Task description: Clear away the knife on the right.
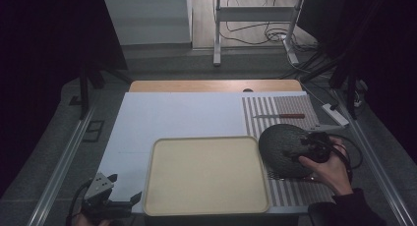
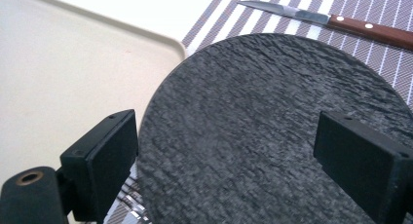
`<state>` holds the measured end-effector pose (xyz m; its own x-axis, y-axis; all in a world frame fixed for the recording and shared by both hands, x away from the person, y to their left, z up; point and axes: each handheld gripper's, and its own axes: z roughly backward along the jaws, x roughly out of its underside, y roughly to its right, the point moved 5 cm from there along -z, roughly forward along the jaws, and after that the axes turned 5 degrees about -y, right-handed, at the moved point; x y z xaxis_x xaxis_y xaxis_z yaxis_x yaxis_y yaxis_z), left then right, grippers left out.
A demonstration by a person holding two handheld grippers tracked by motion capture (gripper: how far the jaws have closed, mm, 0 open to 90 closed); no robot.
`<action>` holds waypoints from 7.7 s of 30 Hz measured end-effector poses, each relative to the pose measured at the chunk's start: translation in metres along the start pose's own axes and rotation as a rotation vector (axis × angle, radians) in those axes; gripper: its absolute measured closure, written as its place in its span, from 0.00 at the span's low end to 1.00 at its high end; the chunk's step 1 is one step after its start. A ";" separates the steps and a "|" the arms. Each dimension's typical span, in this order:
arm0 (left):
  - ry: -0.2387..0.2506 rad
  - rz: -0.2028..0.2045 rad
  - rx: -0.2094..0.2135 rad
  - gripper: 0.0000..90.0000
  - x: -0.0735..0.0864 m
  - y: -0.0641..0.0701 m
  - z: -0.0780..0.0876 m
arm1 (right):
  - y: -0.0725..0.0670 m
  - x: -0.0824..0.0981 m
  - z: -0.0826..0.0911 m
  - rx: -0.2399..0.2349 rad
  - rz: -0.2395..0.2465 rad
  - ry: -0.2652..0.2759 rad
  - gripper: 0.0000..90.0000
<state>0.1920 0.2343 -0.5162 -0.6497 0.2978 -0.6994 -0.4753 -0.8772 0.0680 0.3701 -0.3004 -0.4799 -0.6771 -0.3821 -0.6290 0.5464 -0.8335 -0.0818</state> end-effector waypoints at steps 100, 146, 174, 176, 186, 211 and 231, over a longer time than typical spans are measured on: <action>-0.013 -0.013 0.001 0.00 0.000 0.001 -0.002 | 0.149 -0.094 -0.113 0.215 -0.076 -0.179 1.00; -0.024 -0.037 -0.008 0.00 -0.001 0.003 -0.002 | 0.150 -0.066 -0.086 0.178 -0.156 -0.152 0.55; -0.026 -0.037 -0.008 0.00 0.000 0.003 -0.003 | 0.122 -0.084 -0.124 0.177 -0.056 -0.183 0.07; -0.028 -0.038 -0.008 0.00 0.000 0.003 -0.003 | 0.124 -0.080 -0.128 0.163 -0.059 -0.206 0.08; -0.028 -0.036 -0.007 0.00 0.000 0.003 -0.003 | 0.129 -0.075 -0.134 0.163 -0.009 -0.232 0.19; -0.029 -0.037 -0.009 0.00 0.000 0.003 -0.002 | 0.132 -0.078 -0.122 0.123 0.099 -0.213 0.86; -0.017 -0.028 -0.007 0.00 0.000 0.003 -0.001 | 0.132 -0.083 -0.096 0.109 -0.002 -0.108 0.86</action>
<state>0.1911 0.2316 -0.5169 -0.6460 0.3286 -0.6890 -0.4895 -0.8709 0.0437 0.5458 -0.3404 -0.5123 -0.7304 -0.4163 -0.5415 0.4921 -0.8705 0.0055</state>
